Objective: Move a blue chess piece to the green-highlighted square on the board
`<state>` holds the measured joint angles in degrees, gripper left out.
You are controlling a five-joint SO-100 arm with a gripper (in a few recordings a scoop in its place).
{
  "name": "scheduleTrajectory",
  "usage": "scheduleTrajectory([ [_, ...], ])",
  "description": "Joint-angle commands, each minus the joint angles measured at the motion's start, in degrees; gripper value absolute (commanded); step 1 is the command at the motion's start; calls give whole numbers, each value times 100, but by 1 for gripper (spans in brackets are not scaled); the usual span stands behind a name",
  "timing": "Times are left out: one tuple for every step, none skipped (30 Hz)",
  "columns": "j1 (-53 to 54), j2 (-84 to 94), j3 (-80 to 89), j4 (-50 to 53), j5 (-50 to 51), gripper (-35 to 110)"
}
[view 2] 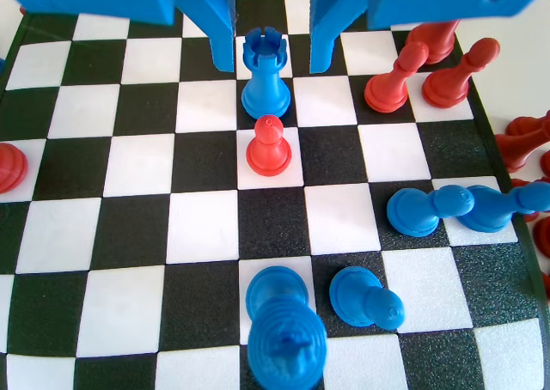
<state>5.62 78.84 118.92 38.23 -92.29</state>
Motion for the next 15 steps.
scheduleTrajectory([
  [44, 132, -246, 35, -105, 11],
  [44, 132, -220, 35, -132, 11],
  [44, 132, -211, 35, -149, 11],
  [44, 132, -193, 35, -167, 10],
  [44, 132, -185, 35, -176, 10],
  [53, 132, -185, 35, -193, 10],
  [53, 132, -185, 26, -202, 10],
  [62, 132, -185, 26, -211, 10],
  [62, 123, -185, 26, -211, 10],
  [62, 114, -185, 26, -229, 9],
  [62, 114, -185, 26, -246, 9],
  [62, 105, -185, 18, -255, 8],
  [62, 105, -185, 18, -272, 8],
  [62, 97, -185, 18, -299, 7],
  [62, 88, -185, 9, -308, 5],
])
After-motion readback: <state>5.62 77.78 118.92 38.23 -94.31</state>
